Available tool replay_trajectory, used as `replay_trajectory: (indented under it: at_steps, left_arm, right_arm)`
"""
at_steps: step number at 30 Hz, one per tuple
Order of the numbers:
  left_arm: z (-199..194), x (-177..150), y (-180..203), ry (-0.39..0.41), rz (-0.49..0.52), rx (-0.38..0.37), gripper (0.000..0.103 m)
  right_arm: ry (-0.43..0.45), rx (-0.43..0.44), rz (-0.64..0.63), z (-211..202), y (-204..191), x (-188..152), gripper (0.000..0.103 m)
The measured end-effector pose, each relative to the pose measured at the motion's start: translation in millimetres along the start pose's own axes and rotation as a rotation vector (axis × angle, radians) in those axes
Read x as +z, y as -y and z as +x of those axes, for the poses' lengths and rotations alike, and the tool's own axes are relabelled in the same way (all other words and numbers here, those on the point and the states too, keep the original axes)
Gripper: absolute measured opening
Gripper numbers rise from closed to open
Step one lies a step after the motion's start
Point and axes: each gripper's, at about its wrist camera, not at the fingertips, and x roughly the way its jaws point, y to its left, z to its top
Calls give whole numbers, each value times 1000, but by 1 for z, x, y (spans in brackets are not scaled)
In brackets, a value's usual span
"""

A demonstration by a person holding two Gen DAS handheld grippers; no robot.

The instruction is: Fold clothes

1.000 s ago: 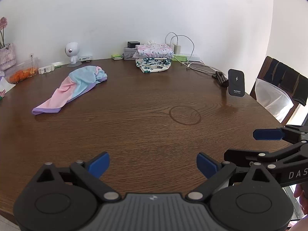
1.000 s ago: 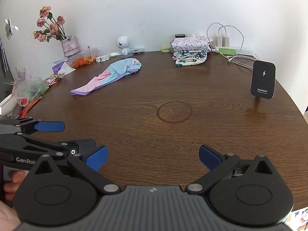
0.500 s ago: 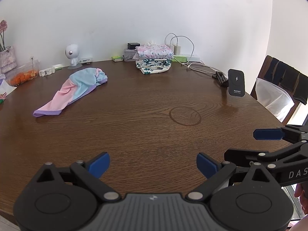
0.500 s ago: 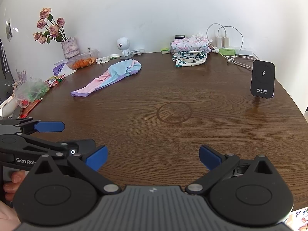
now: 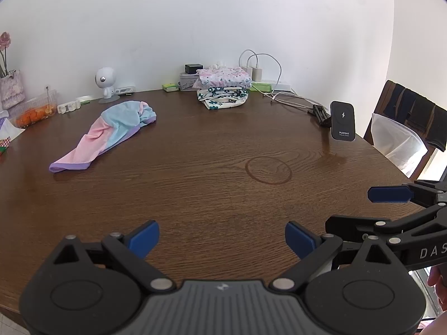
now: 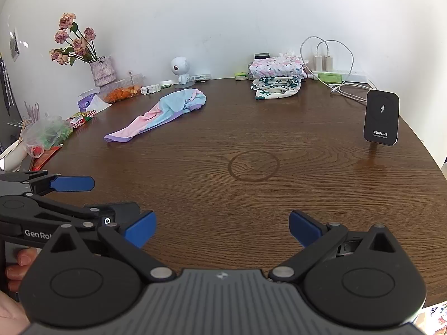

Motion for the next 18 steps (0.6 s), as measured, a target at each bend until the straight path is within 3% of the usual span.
replay_trajectory:
  at_steps: [18]
  left_arm:
    - [-1,-1,-1,4,2,6,96]
  right_arm:
    - [-2,2,-1,1,-2,0,103]
